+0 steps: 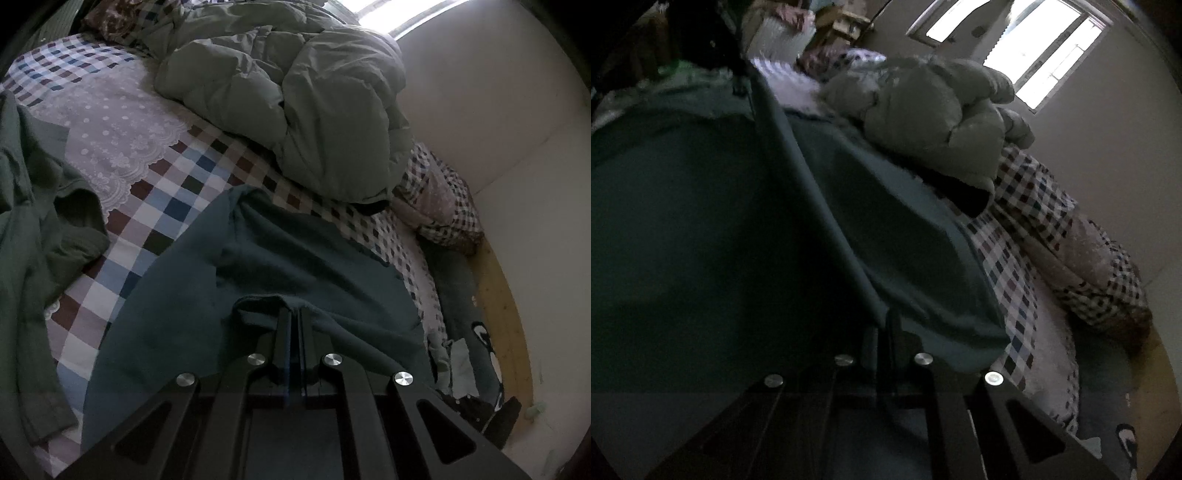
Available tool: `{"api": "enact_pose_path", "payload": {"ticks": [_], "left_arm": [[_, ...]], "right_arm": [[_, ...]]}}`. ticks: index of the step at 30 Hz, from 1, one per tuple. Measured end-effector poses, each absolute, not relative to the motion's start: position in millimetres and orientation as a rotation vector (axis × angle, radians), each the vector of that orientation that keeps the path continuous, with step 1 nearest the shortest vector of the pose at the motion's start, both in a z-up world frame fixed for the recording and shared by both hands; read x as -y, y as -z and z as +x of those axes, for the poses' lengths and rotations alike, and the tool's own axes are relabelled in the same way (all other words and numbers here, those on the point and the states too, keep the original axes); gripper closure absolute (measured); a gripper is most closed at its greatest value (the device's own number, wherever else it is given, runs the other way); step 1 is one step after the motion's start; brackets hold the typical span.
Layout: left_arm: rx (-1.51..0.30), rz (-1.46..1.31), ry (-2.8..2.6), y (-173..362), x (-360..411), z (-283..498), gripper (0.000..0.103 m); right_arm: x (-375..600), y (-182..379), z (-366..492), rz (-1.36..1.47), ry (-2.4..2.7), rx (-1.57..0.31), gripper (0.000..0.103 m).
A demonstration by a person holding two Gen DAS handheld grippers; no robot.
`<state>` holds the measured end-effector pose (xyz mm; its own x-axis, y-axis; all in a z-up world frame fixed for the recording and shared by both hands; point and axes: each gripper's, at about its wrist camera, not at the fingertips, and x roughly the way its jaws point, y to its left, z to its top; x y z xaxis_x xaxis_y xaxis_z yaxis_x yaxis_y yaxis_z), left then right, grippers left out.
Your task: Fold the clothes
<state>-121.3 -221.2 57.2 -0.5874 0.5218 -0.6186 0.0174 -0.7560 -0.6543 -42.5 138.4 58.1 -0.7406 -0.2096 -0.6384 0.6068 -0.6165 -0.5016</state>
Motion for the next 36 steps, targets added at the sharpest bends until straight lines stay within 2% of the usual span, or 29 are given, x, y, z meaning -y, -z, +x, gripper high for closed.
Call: {"api": "enact_pose_path", "payload": {"ticks": [4, 11, 13, 14, 15, 16, 17, 18, 21, 29, 32, 36], "left_arm": [[0.885, -1.311, -2.398, -46, 219, -120, 0.101], [0.866, -1.401, -2.45, -36, 228, -104, 0.097], [0.877, -1.373, -2.487, -41, 236, -93, 0.088], [0.888, -1.346, -2.506, -45, 241, -87, 0.072], [0.892, -1.303, -2.532, -51, 247, -79, 0.053], [0.875, -1.273, -2.559, -56, 249, -68, 0.045], [0.858, -1.242, -2.584, -61, 251, -57, 0.035], [0.841, -1.211, -2.609, -66, 254, -46, 0.03], [0.788, -1.115, -2.682, -82, 261, -13, 0.025], [0.5, -0.955, -2.863, -118, 238, 88, 0.025], [0.456, -0.907, -2.903, -131, 229, 123, 0.022], [0.477, -0.924, -2.891, -130, 212, 159, 0.022]], "right_arm": [[-148, -68, -42, 0.818, 2.222, -0.9, 0.098], [-152, -48, -41, 0.978, 2.117, -0.912, 0.093], [-156, -53, -40, 0.981, 2.124, -0.871, 0.09], [-158, -58, -38, 0.969, 2.144, -0.833, 0.087], [-161, -64, -37, 0.955, 2.165, -0.792, 0.08], [-164, -69, -35, 0.941, 2.186, -0.751, 0.072], [-167, -75, -33, 0.927, 2.206, -0.709, 0.069], [-169, -82, -30, 0.909, 2.227, -0.66, 0.064], [-174, -105, -16, 0.847, 2.279, -0.495, 0.059], [-149, -134, 47, 0.736, 2.301, -0.269, 0.056], [-142, -150, 74, 0.677, 2.244, -0.209, 0.056], [-140, -171, 114, 0.597, 2.208, -0.131, 0.045]]}}
